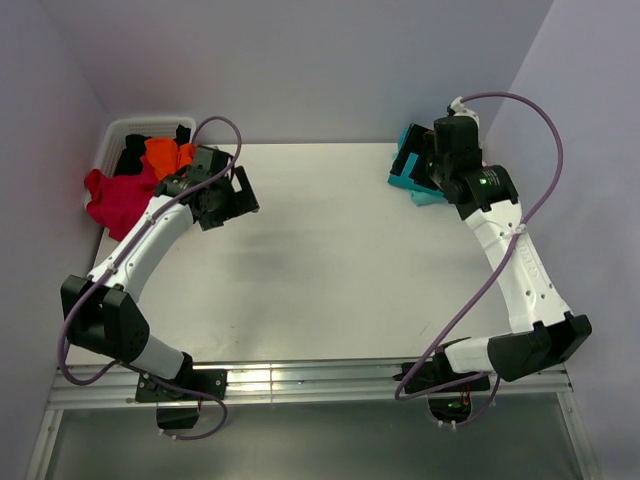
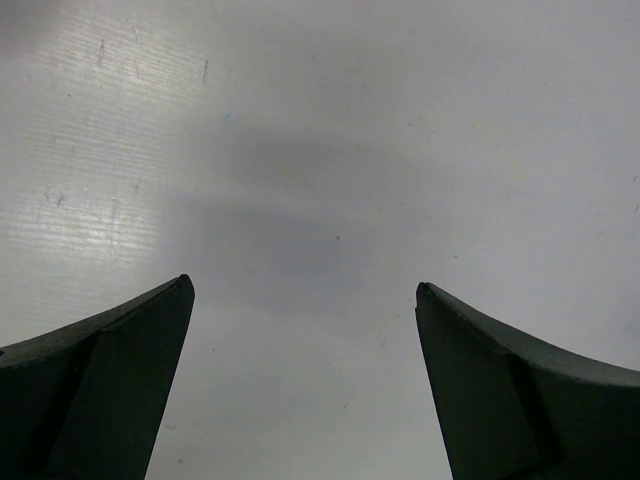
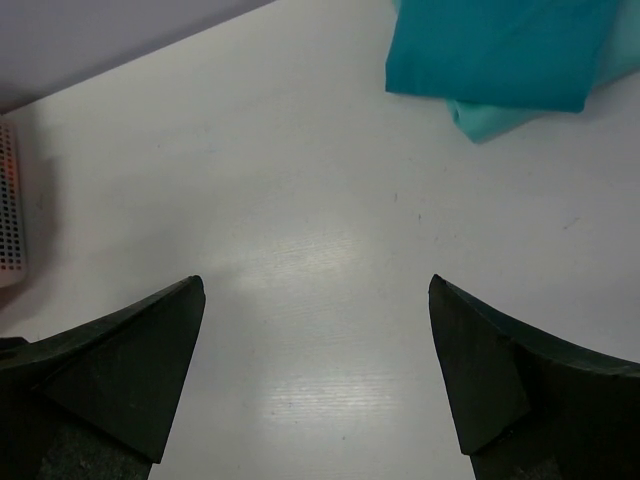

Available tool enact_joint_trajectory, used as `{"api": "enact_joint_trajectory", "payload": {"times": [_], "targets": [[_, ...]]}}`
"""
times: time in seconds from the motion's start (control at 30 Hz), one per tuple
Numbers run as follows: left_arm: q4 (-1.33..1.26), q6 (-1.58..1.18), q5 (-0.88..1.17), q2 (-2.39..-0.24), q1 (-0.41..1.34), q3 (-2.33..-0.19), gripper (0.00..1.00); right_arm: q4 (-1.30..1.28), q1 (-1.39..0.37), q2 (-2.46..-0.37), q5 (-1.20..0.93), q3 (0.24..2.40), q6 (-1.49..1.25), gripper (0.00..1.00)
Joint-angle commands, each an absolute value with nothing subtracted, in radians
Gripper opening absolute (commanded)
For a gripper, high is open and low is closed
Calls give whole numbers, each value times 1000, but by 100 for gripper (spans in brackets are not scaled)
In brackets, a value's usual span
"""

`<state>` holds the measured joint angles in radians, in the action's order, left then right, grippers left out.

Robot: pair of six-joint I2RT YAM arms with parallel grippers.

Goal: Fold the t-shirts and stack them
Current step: Put the neatly folded tshirt into the corner of the board with the right arm

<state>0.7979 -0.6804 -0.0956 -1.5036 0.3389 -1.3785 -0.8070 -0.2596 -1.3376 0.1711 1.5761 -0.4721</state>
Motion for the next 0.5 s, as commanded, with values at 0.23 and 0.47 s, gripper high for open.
{"api": "enact_joint_trajectory", "payload": {"times": [0.23,0.47], "targets": [[785,-635,-126,-1447,322,-1433,100,-799,-267,-1230,244,1519,-431,100],[801,-623,-132,-1462,288,-1470,99,-802,-267,-1223,264,1512,-422,100]]}}
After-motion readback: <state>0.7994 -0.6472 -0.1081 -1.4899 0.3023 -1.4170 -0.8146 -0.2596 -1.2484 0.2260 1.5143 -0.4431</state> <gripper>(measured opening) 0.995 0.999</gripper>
